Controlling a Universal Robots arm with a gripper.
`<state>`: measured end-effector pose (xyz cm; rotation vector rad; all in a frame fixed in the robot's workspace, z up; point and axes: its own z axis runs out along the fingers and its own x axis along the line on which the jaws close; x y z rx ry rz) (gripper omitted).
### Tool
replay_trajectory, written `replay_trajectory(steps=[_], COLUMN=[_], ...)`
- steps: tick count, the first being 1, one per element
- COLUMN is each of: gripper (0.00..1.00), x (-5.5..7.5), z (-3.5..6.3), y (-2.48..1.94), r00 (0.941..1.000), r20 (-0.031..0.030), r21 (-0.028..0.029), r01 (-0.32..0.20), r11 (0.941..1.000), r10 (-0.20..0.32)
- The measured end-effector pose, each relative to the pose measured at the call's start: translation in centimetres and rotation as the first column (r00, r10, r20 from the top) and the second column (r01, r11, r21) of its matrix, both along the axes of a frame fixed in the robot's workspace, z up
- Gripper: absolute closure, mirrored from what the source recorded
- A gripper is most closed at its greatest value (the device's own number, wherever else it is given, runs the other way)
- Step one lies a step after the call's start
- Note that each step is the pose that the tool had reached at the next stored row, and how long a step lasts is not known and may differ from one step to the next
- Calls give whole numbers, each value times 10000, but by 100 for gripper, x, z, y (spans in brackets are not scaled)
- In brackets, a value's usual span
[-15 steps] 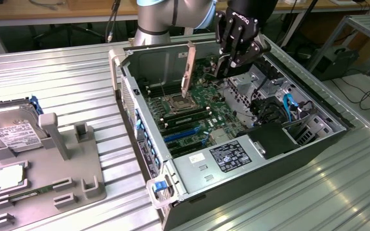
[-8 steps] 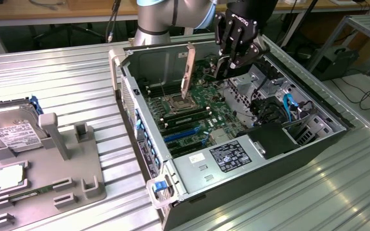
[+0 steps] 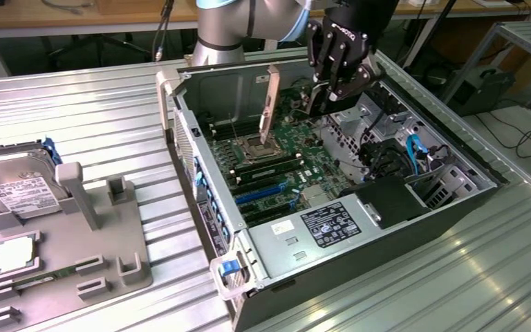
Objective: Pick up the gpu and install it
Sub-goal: 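Insert the gpu into the slot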
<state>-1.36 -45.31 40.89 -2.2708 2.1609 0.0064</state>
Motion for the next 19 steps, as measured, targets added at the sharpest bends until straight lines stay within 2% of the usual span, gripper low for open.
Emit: replay_trajectory(steps=[19], gripper=[73], x=[0], z=[-111], y=[0], r00=[10000], r20=[0], r21=[0], r01=[0], r11=[10000], r10=[0])
